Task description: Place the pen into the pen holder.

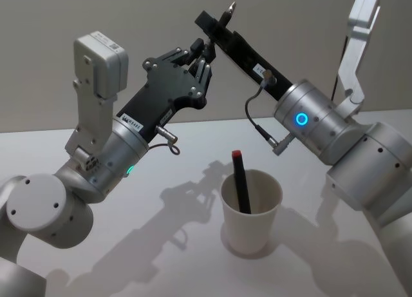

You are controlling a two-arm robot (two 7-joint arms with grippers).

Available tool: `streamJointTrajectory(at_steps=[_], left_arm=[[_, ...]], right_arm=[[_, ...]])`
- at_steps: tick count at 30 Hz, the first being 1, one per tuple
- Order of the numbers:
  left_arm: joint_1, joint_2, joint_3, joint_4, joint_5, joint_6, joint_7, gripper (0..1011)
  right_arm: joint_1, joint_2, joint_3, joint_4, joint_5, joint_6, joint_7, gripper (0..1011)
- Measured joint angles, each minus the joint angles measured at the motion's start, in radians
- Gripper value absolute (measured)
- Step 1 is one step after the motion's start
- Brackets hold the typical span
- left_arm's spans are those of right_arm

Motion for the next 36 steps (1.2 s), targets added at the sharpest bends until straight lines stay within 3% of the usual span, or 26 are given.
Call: streamJointTrajectory(at_steps=[5,8,23,36], left_arm=[[0.000,0.000,0.000,0.000,0.000,0.000,0.000,139],[0.000,0.000,0.000,0.000,0.000,0.000,0.000,139],[0.000,0.000,0.000,0.000,0.000,0.000,0.000,155],[0.000,0.000,-0.001,0.000,0.000,0.000,0.003,545]], right_arm=[[0.000,0.000,0.000,0.000,0.000,0.000,0.000,172],[0.001,0.000,0.000,0.000,0.001,0.000,0.001,119],[0.000,0.000,0.000,0.001,0.000,0.000,0.000,119],[0.000,0.000,0.000,0.001,0.000,0.000,0.000,119]])
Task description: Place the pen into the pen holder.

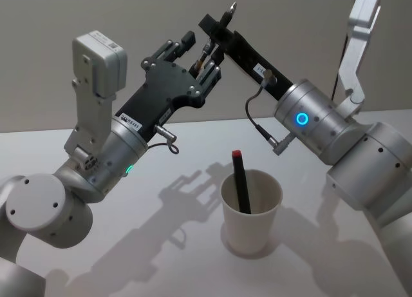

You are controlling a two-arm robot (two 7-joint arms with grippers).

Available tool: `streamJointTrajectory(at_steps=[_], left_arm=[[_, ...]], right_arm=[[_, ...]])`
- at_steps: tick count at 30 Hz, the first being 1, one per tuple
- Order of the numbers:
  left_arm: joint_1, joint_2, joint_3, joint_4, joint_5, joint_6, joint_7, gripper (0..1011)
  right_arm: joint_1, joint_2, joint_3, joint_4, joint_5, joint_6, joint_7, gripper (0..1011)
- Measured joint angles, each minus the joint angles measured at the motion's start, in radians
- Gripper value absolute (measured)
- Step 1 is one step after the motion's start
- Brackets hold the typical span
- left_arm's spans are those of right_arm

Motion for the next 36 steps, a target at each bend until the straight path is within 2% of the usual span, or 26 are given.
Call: streamJointTrajectory(at_steps=[4,9,10,17,27,33,36], left_arm=[[0.000,0.000,-0.002,0.000,-0.001,0.000,0.001,668],[0.000,0.000,0.002,0.000,0.000,0.000,-0.002,766],[0.000,0.000,0.002,0.000,0.000,0.000,-0.002,821],[0.000,0.000,0.002,0.000,0.000,0.000,-0.004,1001],[0.000,0.000,0.001,0.000,0.000,0.000,-0.004,1001],[0.000,0.000,0.001,0.000,0.000,0.000,-0.004,1001],[0.000,0.005,-0.002,-0.002,0.002,0.005,-0.002,1001]], right_arm=[[0.000,0.000,0.001,0.000,0.000,-0.001,0.000,119],[0.000,0.000,0.000,-0.003,0.003,-0.017,0.000,119],[0.000,0.000,0.001,-0.003,0.004,-0.021,0.000,119],[0.003,0.007,0.018,-0.027,0.022,-0.087,-0.008,119],[-0.003,0.043,0.063,-0.077,0.067,-0.185,-0.032,119],[-0.031,0.088,0.101,-0.125,0.096,-0.247,-0.060,119],[-0.063,0.129,0.128,-0.163,0.110,-0.279,-0.083,119]])
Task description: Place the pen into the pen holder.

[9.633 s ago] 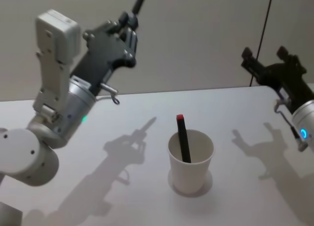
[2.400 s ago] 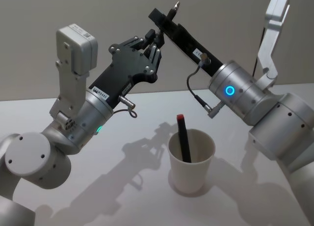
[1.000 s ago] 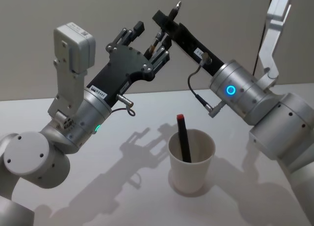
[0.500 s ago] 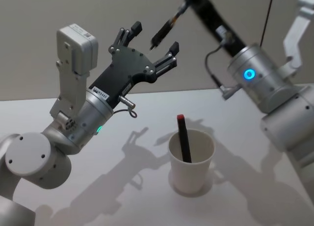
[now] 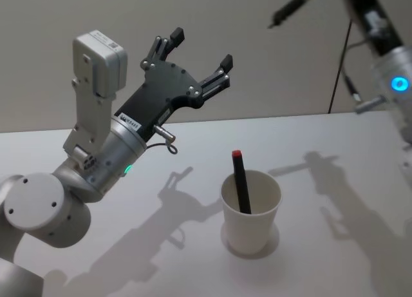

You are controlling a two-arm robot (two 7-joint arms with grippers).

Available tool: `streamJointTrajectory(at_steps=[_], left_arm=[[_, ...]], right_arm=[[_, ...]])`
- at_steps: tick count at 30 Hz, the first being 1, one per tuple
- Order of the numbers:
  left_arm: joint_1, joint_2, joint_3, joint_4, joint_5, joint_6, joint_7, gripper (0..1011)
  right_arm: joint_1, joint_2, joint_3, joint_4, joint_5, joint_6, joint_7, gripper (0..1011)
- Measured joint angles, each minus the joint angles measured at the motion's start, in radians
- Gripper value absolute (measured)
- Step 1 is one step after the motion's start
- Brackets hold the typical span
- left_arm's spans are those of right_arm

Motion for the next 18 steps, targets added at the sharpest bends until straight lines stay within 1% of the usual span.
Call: streamJointTrajectory(at_steps=[1,2,4,5,7,9,10,12,13,16,17,18], left_arm=[[0.000,0.002,-0.002,-0.002,0.001,0.002,0.001,1001],[0.000,0.007,-0.005,-0.006,0.006,0.009,0.003,1001],[0.000,0.013,-0.009,-0.010,0.009,0.016,0.005,1001],[0.000,0.020,-0.015,-0.015,0.015,0.026,0.009,1001],[0.000,0.030,-0.022,-0.022,0.021,0.036,0.013,1001],[0.000,0.044,-0.031,-0.032,0.031,0.055,0.021,1001],[0.000,0.055,-0.039,-0.040,0.037,0.066,0.027,1001],[0.001,0.069,-0.049,-0.051,0.047,0.087,0.038,1001],[0.001,0.069,-0.049,-0.051,0.047,0.087,0.038,1001],[0.006,0.096,-0.069,-0.071,0.063,0.120,0.061,1001],[0.008,0.102,-0.072,-0.075,0.066,0.126,0.066,1001],[0.009,0.109,-0.076,-0.079,0.069,0.133,0.071,1001]], right_arm=[[0.000,0.000,0.000,0.000,0.000,0.000,0.000,119],[-0.014,0.017,0.009,-0.014,0.003,-0.009,-0.009,119],[-0.029,0.035,0.018,-0.030,0.005,-0.019,-0.018,119],[-0.043,0.051,0.026,-0.043,0.005,-0.025,-0.025,119],[-0.056,0.066,0.032,-0.057,0.005,-0.028,-0.030,119],[-0.078,0.090,0.041,-0.077,0.004,-0.028,-0.035,119],[-0.090,0.104,0.045,-0.089,0.003,-0.026,-0.036,119],[-0.102,0.117,0.048,-0.101,0.000,-0.020,-0.035,119],[-0.108,0.124,0.050,-0.106,-0.001,-0.017,-0.035,119],[-0.138,0.158,0.054,-0.136,-0.008,0.006,-0.026,119],[-0.138,0.158,0.054,-0.136,-0.008,0.006,-0.026,119],[-0.151,0.172,0.055,-0.147,-0.011,0.017,-0.021,119]])
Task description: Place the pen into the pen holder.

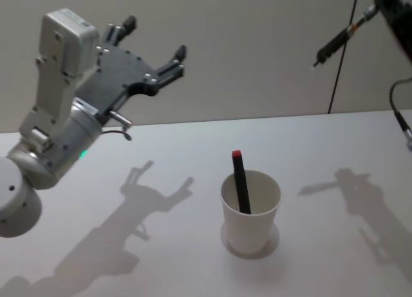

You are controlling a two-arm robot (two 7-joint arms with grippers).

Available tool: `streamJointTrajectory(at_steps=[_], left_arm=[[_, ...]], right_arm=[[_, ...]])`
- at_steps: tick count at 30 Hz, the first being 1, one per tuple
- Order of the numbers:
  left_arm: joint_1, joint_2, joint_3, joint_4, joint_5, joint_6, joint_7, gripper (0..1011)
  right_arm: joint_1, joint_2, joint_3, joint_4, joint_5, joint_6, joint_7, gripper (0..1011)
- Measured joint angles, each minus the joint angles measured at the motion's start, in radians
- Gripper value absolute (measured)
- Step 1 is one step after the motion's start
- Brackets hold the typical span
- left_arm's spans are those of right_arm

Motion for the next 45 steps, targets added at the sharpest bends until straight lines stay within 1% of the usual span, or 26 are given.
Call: streamJointTrajectory(at_steps=[2,3,4,5,8,11,12,15,18,20,21,26,27,28,29,32,34,35,37,38,40,41,43,44,45], left_arm=[[0.003,0.010,-0.009,-0.009,0.006,0.014,0.010,1001],[0.005,0.021,-0.017,-0.016,0.011,0.026,0.019,1001],[0.008,0.033,-0.025,-0.024,0.016,0.038,0.028,1001],[0.008,0.033,-0.025,-0.024,0.016,0.038,0.028,1001],[0.014,0.056,-0.042,-0.039,0.026,0.064,0.046,1001],[0.017,0.067,-0.050,-0.047,0.030,0.076,0.054,1001],[0.019,0.072,-0.054,-0.050,0.032,0.082,0.058,1001],[0.022,0.082,-0.062,-0.057,0.037,0.092,0.066,1001],[0.023,0.088,-0.066,-0.061,0.039,0.099,0.071,1001],[0.025,0.095,-0.071,-0.066,0.042,0.107,0.076,1001],[0.026,0.097,-0.072,-0.067,0.043,0.109,0.078,1001],[0.027,0.103,-0.076,-0.071,0.045,0.115,0.082,1001],[0.028,0.105,-0.078,-0.073,0.046,0.118,0.084,1001],[0.028,0.105,-0.078,-0.073,0.046,0.118,0.084,1001],[0.028,0.107,-0.079,-0.074,0.047,0.120,0.085,1001],[0.029,0.110,-0.081,-0.076,0.048,0.123,0.087,1001],[0.029,0.111,-0.082,-0.076,0.048,0.124,0.088,1001],[0.030,0.112,-0.083,-0.077,0.048,0.125,0.088,1001],[0.030,0.112,-0.083,-0.077,0.049,0.126,0.089,1001],[0.030,0.113,-0.084,-0.078,0.049,0.126,0.089,1001],[0.030,0.114,-0.085,-0.078,0.049,0.127,0.090,1001],[0.030,0.114,-0.085,-0.079,0.049,0.128,0.090,1001],[0.030,0.115,-0.086,-0.079,0.050,0.128,0.091,1001],[0.030,0.116,-0.086,-0.079,0.050,0.129,0.091,1001],[0.030,0.116,-0.086,-0.080,0.050,0.129,0.091,1001]], right_arm=[[-0.011,0.012,0.000,-0.010,-0.003,0.013,0.007,119],[-0.022,0.025,0.000,-0.021,-0.006,0.026,0.013,119],[-0.027,0.031,0.000,-0.026,-0.008,0.033,0.016,119],[-0.032,0.036,0.000,-0.031,-0.009,0.040,0.019,119],[-0.057,0.066,-0.004,-0.055,-0.018,0.076,0.038,119],[-0.072,0.082,-0.008,-0.069,-0.027,0.101,0.052,119],[-0.080,0.093,-0.012,-0.078,-0.034,0.118,0.060,119],[-0.095,0.112,-0.020,-0.093,-0.052,0.145,0.076,119],[-0.105,0.124,-0.027,-0.104,-0.071,0.166,0.089,119],[-0.112,0.134,-0.034,-0.114,-0.091,0.182,0.099,119],[-0.116,0.140,-0.040,-0.121,-0.111,0.194,0.107,119],[-0.123,0.152,-0.056,-0.137,-0.160,0.211,0.125,119],[-0.125,0.155,-0.062,-0.143,-0.185,0.216,0.132,119],[-0.126,0.156,-0.065,-0.146,-0.197,0.218,0.134,119],[-0.127,0.159,-0.073,-0.153,-0.223,0.221,0.140,119],[-0.128,0.161,-0.085,-0.165,-0.270,0.221,0.149,119],[-0.129,0.161,-0.091,-0.171,-0.293,0.220,0.152,119],[-0.129,0.161,-0.097,-0.177,-0.320,0.217,0.155,119],[-0.129,0.161,-0.104,-0.183,-0.345,0.213,0.157,119],[-0.129,0.159,-0.110,-0.189,-0.369,0.208,0.158,119],[-0.129,0.158,-0.116,-0.194,-0.397,0.201,0.160,119],[-0.129,0.156,-0.122,-0.200,-0.421,0.194,0.161,119],[-0.129,0.154,-0.127,-0.204,-0.451,0.185,0.161,119],[-0.128,0.151,-0.134,-0.210,-0.476,0.176,0.161,119],[-0.128,0.150,-0.136,-0.211,-0.489,0.172,0.161,119]])
